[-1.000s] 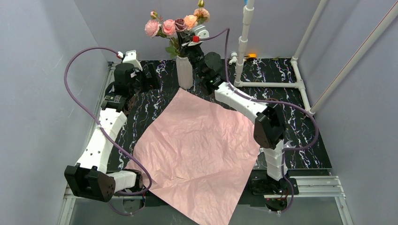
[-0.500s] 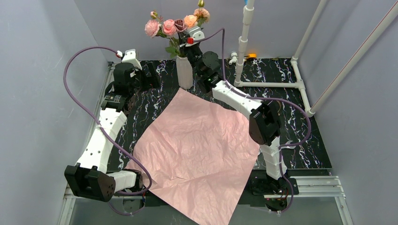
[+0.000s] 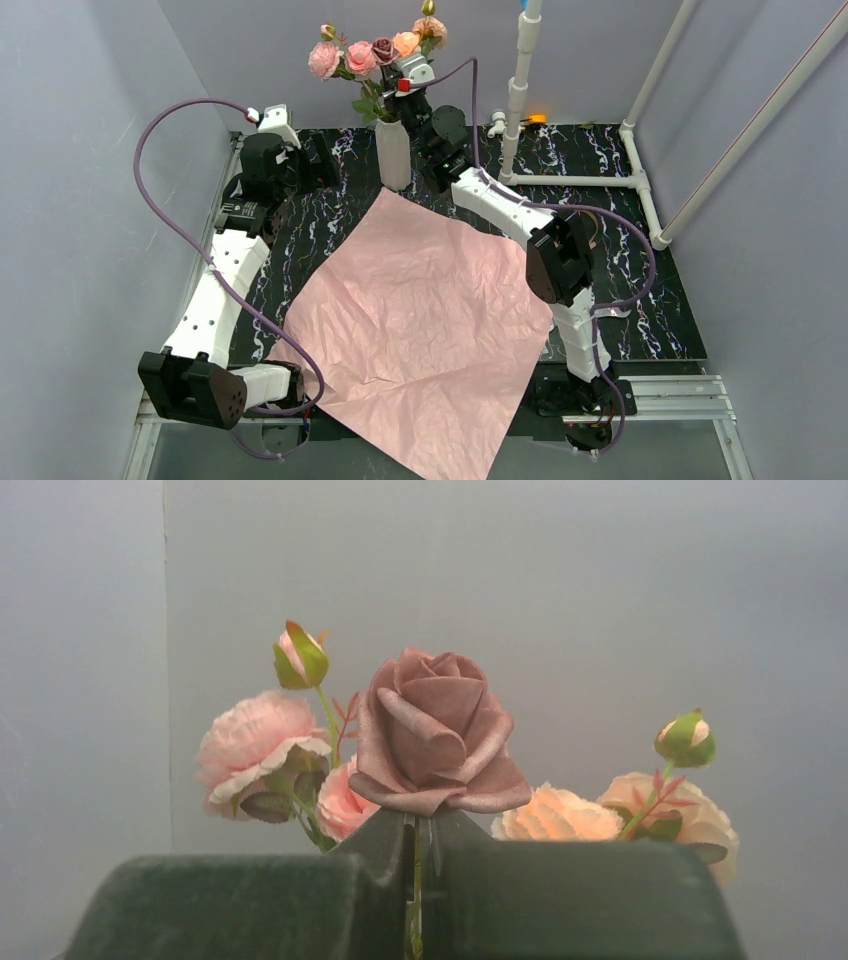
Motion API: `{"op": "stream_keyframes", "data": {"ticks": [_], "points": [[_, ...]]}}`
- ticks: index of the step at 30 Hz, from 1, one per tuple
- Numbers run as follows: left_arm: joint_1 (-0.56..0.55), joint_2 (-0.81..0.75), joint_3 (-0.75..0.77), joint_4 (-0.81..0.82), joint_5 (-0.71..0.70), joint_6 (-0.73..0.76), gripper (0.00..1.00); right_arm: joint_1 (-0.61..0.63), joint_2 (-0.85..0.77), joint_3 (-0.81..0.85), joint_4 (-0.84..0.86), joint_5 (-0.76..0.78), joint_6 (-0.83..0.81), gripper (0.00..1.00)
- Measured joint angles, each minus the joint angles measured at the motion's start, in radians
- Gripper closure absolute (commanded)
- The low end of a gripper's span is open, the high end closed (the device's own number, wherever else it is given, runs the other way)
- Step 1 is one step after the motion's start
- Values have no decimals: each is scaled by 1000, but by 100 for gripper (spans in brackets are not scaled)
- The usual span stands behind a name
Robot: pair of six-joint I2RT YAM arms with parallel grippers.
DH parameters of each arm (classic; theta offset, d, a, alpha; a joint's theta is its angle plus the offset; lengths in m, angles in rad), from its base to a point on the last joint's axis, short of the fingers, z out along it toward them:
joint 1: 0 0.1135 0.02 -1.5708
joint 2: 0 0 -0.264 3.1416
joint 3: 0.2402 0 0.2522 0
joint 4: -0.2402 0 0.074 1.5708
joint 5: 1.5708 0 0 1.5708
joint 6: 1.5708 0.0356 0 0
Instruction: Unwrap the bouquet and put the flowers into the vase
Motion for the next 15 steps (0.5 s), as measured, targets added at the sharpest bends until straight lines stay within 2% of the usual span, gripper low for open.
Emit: {"op": "stream_keyframes", "data": {"ticks": [15], "points": [[23,0,-1,3,3,4,2,-15,103,0,-8,-50,-29,99]]}}
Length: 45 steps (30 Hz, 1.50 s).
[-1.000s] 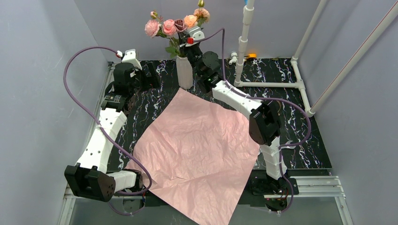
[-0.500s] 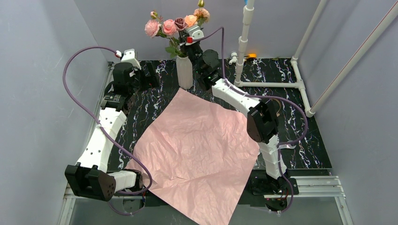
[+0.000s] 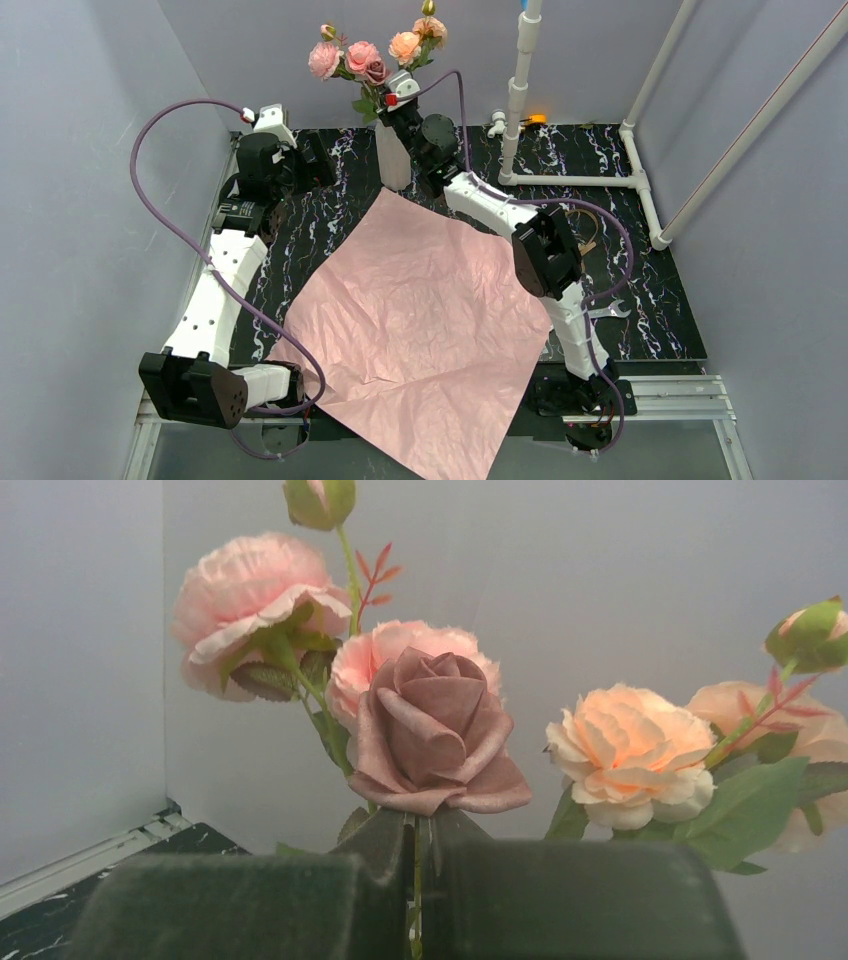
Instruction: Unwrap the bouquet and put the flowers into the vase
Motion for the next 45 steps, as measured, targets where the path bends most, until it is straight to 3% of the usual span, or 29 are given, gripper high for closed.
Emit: {"op": "stream_keyframes", "data": {"ticks": [4,6,12,17,23,35,45], "points": [[8,0,-4,0,3,1,2,-6,22,0,0,-3,0,98],[11,0,-5,1,5,2,2,-8,32,0,-1,-3,0,93],[22,0,-6,1,16,8,2,-11,36,0,-8,-4,18,66],[23,0,-5,-8,39,19,2,-11,16,-34,-29,-14,41,37],[24,3,0,-58,87,47,2,-11,-101,-163,-58,-54,63,21],[34,16,22,-206,160,109,2,-11,-478,-492,-123,-145,77,6],[50,61,8,-442,245,309,2,-27,-829,-722,-564,-175,66,6]]}}
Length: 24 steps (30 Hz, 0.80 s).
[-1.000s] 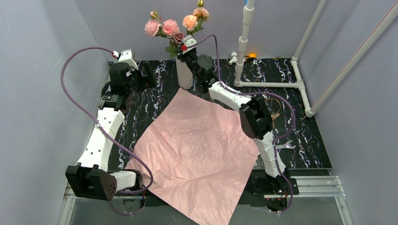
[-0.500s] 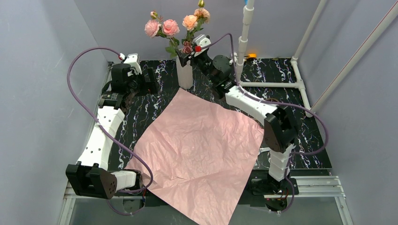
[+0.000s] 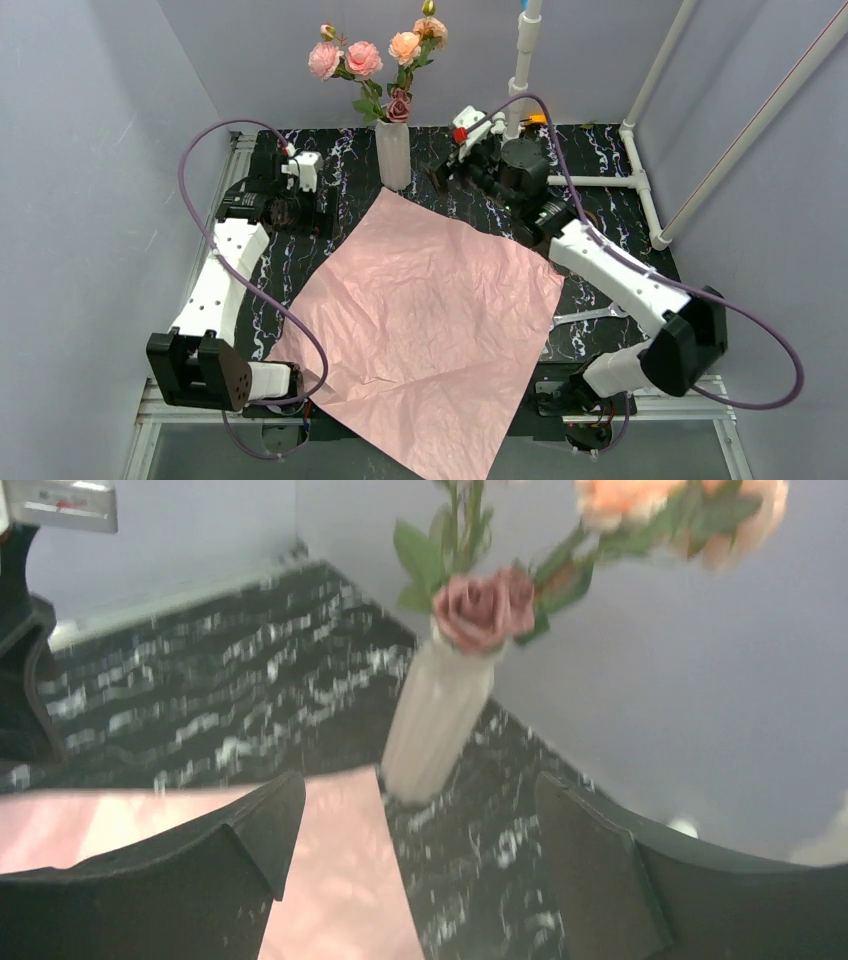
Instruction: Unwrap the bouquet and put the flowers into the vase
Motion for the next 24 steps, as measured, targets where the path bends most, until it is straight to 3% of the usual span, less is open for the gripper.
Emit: {"op": "stream_keyframes", "data": {"ticks": [6,9,16,24], "points": [[6,126,-52,-132,4,112,2,-38,-159,-114,-322,4,-67,8],[11,216,-71,-172,-3,144,8,-64,-176,-172,-467,4,-102,10],[18,369,-93,-218,-15,166,49,-102,-120,-293,-676,26,-225,14],[42,375,-150,-213,-23,130,95,-122,18,-320,-713,56,-317,20]]}}
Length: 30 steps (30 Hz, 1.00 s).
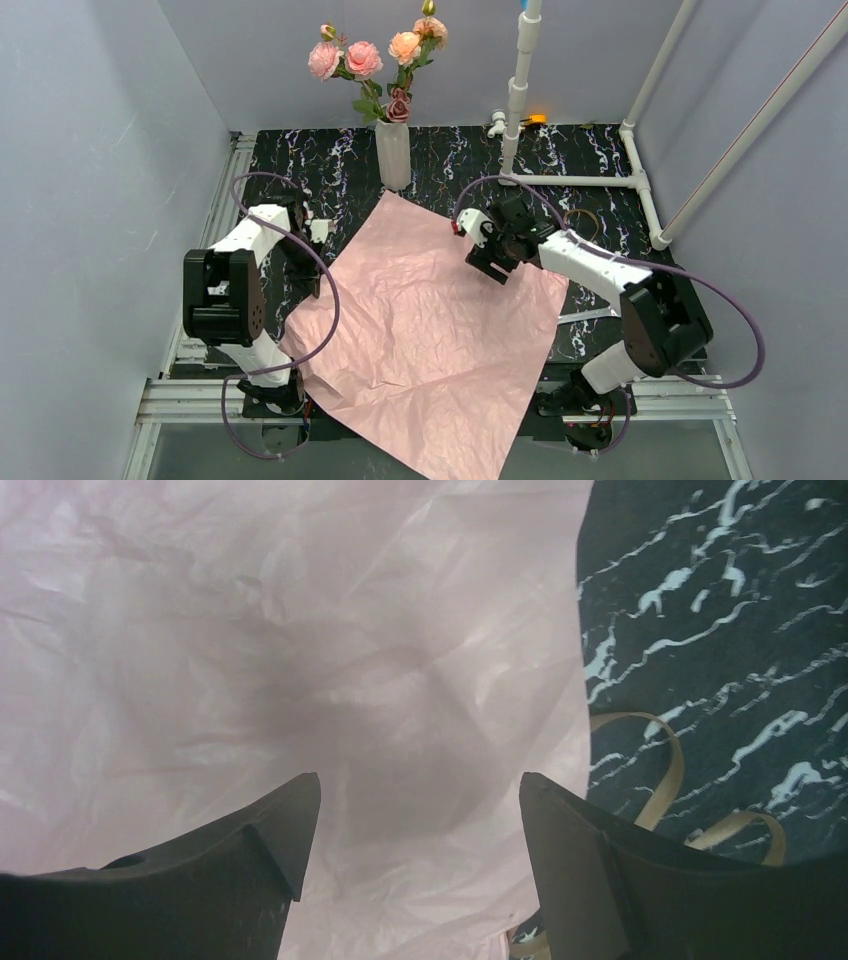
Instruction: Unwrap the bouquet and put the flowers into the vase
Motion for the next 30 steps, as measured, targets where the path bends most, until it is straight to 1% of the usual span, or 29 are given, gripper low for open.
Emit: {"op": "stream_keyframes", "data": {"ticks": [1,3,6,7,14,17,19,22,23,24,25,27,28,29,30], "points": [[9,-9,-15,3,-5,-7,100,-1,27,0,7,5,-8,21],[30,-30,-41,10,-18,-26,100,-1,85,2,24,15,-19,22],[77,-49,-58,27,-32,-53,100,-1,215,39,37,21,-30,24],[93,-53,-60,33,-36,-64,100,-1,239,72,8,26,-39,24],[240,-98,-72,90,-87,-137,100,0,435,303,77,36,-42,25],[282,-99,-72,108,-96,-169,100,1,508,397,92,40,-41,25],[288,-95,-72,116,-95,-184,100,1,547,450,98,44,-40,23],[287,-66,-58,120,-90,-204,100,1,581,498,106,54,-38,15],[287,-52,-49,122,-90,-210,97,0,587,509,105,59,-36,13],[287,-39,-39,126,-90,-216,89,0,592,520,105,62,-32,10],[287,-31,-32,129,-90,-220,79,-2,595,528,105,63,-27,6],[287,-18,-13,133,-89,-232,49,-4,601,556,101,60,-10,2],[287,-16,-3,134,-87,-237,34,-5,601,570,99,55,-2,2],[287,-16,11,134,-83,-241,22,-6,600,583,97,48,4,2],[287,-16,26,134,-77,-241,12,-7,596,597,97,40,15,2]]}}
